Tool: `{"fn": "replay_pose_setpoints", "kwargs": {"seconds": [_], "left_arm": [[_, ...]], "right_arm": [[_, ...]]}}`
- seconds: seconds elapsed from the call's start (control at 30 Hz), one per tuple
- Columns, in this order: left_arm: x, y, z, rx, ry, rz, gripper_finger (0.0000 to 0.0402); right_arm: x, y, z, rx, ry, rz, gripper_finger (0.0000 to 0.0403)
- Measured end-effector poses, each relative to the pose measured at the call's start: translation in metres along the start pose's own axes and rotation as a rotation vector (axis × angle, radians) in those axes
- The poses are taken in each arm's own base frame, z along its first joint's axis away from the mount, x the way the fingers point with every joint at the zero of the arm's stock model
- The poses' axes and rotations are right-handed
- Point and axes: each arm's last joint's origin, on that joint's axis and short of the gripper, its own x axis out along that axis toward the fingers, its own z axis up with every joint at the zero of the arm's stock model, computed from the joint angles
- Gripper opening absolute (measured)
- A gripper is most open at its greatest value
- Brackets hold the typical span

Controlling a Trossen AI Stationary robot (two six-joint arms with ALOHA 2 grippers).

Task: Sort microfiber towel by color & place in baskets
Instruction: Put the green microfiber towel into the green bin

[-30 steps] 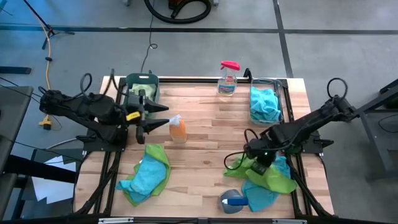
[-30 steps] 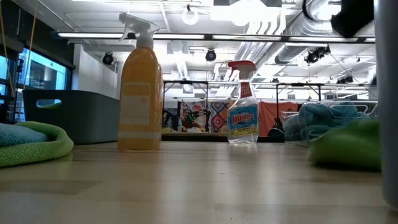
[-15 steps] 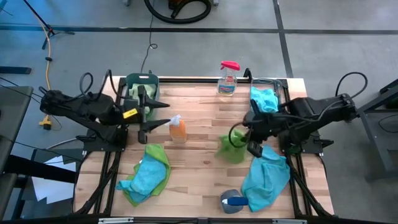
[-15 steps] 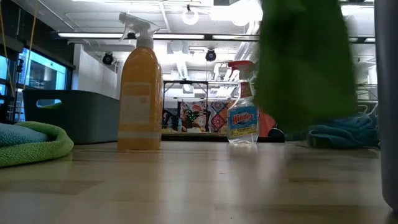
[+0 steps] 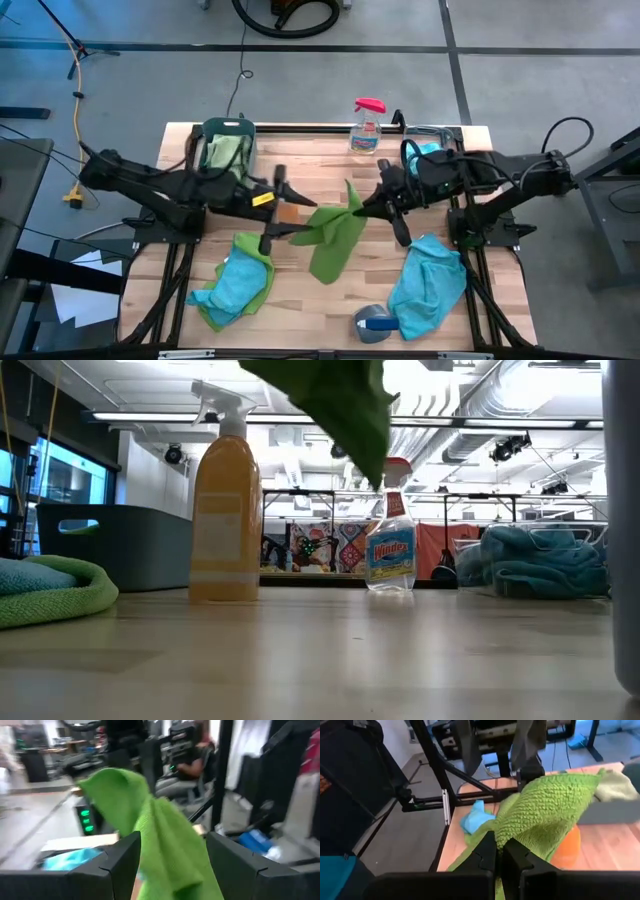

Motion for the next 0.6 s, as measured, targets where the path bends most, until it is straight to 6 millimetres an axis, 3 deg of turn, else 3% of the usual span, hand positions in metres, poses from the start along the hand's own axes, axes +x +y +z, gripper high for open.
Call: {"fn": "replay_pose_setpoints", "kwargs": {"seconds": [0.23,0.6], "left_arm": [[0.031,0.012,-0.013,-0.149,-0.024,-0.104,0.0216],[0.047,0.024,-0.024,-0.063,-0.014,0.064,0.0216]], "right_arm": [[0.0,0.0,0.007,-0.072,-0.067,0.027,0.0],[0.002,0.005,0.01,-0.089,-0.1,0.091,0.0]]}}
